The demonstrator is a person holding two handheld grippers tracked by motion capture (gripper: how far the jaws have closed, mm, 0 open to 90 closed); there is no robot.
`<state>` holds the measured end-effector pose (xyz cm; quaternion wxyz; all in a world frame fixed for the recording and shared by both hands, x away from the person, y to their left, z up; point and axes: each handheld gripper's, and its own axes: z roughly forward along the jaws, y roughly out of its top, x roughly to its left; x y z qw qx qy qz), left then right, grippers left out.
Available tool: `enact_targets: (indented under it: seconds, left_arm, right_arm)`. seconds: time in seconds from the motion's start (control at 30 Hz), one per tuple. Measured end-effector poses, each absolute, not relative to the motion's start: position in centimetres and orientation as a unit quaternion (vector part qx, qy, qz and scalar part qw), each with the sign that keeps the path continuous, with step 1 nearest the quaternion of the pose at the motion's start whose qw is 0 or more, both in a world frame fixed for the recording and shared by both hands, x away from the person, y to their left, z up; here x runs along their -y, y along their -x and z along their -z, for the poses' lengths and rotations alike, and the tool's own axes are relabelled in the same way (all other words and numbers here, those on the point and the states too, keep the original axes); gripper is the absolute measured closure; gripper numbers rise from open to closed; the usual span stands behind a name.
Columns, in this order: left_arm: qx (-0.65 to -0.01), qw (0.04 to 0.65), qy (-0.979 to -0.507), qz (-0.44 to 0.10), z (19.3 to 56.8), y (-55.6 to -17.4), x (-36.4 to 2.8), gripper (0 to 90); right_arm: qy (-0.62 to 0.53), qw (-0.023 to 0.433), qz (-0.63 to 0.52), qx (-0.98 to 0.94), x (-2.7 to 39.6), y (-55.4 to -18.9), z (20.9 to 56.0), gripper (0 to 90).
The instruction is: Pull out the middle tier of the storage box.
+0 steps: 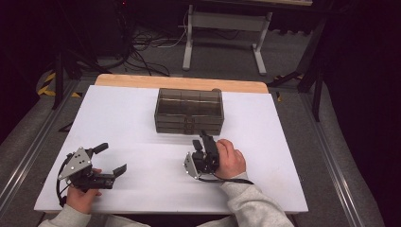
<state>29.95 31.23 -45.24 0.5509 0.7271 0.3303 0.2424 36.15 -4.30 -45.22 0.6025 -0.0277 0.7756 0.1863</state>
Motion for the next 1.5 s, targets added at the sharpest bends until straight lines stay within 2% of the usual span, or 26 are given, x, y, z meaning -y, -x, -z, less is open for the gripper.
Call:
enact_targets:
  seconds: [0.7,1.5]
  left_arm:
    - [-0.331,0.551,-0.727,-0.242,45.2,-29.9,-31.2,0.2]
    - [-0.334,0.553,-0.724,-0.240,45.2,-29.9,-31.3,0.3]
  right_arm:
    - [0.063,0.644,-0.114,-0.754,2.7,-36.8,47.8,54.2]
    - [0.058,0.649,-0.093,-0.753,1.3,-39.0,49.0,63.9]
